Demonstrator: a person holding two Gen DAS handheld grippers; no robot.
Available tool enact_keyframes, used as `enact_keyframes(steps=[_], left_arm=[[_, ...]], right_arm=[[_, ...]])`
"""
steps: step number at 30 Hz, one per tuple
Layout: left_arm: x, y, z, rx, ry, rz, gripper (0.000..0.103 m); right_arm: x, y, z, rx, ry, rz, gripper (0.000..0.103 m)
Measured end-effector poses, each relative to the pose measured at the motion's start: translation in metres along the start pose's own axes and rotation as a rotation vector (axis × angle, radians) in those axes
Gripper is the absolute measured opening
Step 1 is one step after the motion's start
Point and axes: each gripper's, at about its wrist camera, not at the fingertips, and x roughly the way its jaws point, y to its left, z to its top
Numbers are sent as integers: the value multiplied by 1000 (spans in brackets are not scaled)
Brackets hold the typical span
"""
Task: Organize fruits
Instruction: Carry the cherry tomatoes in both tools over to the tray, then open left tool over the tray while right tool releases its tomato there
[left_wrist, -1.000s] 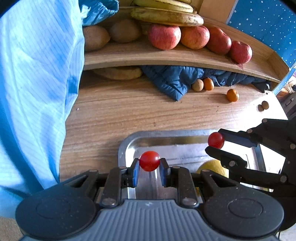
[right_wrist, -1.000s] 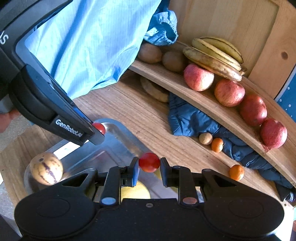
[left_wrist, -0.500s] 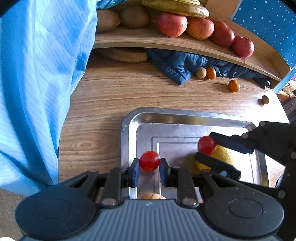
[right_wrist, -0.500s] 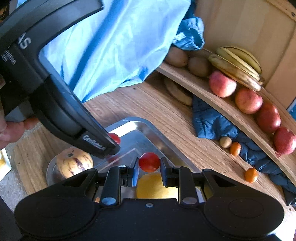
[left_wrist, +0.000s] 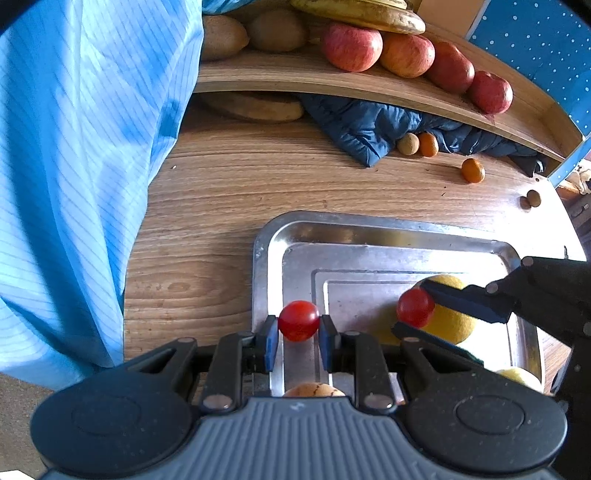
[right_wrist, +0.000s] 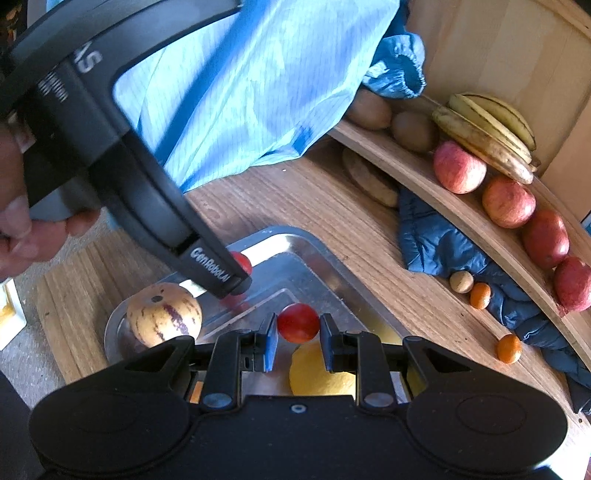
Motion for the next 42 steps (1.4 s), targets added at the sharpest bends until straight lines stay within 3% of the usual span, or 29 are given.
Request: enact_keyframes(steps=[21, 27, 30, 31, 32, 36, 40, 42], left_arm=[[5, -1, -1, 22, 39, -12, 26], [3, 0, -2, 40, 40, -20, 27], [-1, -1, -2, 47, 42, -33, 41], [-3, -2, -2, 51, 36, -26, 54], [-6, -3, -2, 60, 25, -16, 59], [-15, -4, -2, 85, 3, -21, 64], [-27, -2, -5, 119, -22, -15, 83], [-34, 0, -8, 140, -38, -39, 87]], right_arm=[[0, 12, -4, -15, 9, -9, 27], [-7, 16, -8, 23, 5, -34, 34], [-13, 19, -11, 43, -1, -51, 49], [-15, 19, -11, 52, -5, -58, 55], [-17, 19, -12, 63, -9, -64, 56], [-26, 22, -15, 95, -16, -90, 68], [-37, 25, -18, 135, -20, -109, 83], [-42, 28, -19, 152, -21, -117, 87]])
